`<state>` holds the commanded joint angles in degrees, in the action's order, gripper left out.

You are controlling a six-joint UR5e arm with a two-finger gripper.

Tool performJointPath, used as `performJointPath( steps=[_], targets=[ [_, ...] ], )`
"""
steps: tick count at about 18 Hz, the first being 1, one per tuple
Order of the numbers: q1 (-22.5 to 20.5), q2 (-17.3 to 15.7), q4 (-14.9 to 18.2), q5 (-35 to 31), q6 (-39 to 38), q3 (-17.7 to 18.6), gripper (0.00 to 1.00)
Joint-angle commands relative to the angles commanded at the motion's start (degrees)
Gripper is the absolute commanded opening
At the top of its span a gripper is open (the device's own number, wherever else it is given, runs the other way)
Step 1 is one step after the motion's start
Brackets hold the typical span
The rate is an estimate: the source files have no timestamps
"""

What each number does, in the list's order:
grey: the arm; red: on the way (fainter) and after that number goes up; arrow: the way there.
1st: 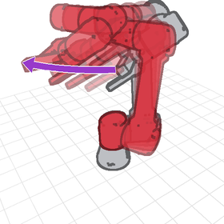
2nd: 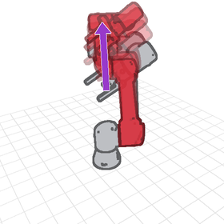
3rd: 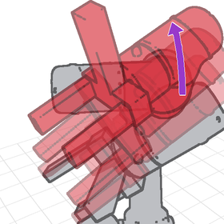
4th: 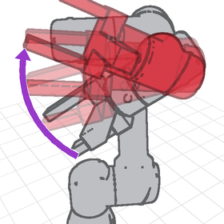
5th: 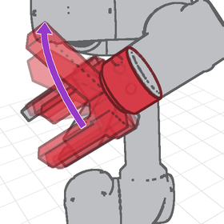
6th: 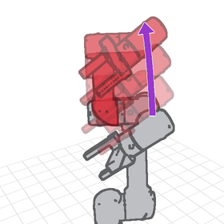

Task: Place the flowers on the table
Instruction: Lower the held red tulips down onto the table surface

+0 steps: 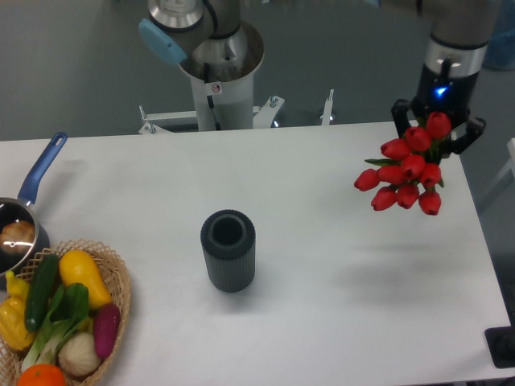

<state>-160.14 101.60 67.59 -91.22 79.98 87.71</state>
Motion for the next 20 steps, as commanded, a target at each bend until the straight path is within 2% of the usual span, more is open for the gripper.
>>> performJointPath(
  steps=[3,7,8,13,17,20],
  targets=[
    [1.58,1.49,0.26,-3.95,-0.09,0.09,0.41],
    [7.11,4.48,0.0,-17.12,-0.09,0.62,0.41],
    [8.35,5.27,0.0,-18.46,-0.35,0.53,0.41],
    [9.85,8.17,-0.26,-17.07,-0.62,0.35,0.41],
    [11.43,11.42,-4.47,-16.54,-0.7,0.44,0.41],
    [11.43,11.95,-5.1,-15.84,-0.62,0.79,0.41]
  ],
)
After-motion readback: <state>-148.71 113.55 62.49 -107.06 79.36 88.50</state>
